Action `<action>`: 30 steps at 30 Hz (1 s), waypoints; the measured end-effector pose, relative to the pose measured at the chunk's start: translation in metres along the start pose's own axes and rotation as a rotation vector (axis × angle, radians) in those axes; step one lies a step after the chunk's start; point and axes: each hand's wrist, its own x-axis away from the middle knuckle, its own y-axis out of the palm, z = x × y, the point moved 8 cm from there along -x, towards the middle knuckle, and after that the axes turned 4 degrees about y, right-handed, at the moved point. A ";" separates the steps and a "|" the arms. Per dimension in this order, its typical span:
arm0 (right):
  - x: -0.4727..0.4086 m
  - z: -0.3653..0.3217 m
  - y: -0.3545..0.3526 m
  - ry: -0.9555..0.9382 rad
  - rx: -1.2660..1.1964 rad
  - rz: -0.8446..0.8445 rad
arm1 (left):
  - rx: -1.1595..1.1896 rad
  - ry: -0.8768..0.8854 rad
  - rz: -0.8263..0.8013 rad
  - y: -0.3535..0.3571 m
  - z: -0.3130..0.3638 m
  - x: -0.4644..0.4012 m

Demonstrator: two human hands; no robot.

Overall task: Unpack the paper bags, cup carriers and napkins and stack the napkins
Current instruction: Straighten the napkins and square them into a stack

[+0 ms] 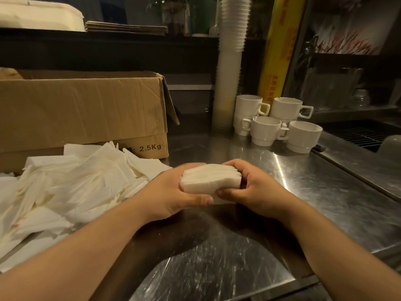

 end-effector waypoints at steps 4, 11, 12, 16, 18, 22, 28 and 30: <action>0.000 0.002 -0.001 0.006 -0.006 0.008 | -0.036 -0.024 0.025 -0.002 -0.001 0.001; 0.001 0.001 -0.001 0.010 0.021 -0.006 | -0.024 -0.030 0.005 0.000 -0.002 0.003; 0.000 0.001 -0.001 0.012 0.028 0.001 | -0.026 -0.036 0.003 0.000 -0.002 0.003; 0.000 0.002 -0.003 0.039 0.046 0.013 | -0.036 -0.040 0.031 -0.002 0.000 0.003; 0.001 0.002 -0.001 0.048 0.084 -0.006 | -0.055 -0.057 0.021 -0.002 0.002 0.004; -0.001 0.002 -0.004 0.053 0.064 0.024 | -0.031 -0.045 0.072 -0.005 0.002 0.004; -0.003 0.006 -0.008 0.061 0.031 0.090 | -0.050 -0.028 0.118 -0.008 0.001 0.003; -0.002 0.005 -0.012 0.064 0.034 0.138 | -0.010 -0.027 0.128 -0.009 0.000 0.003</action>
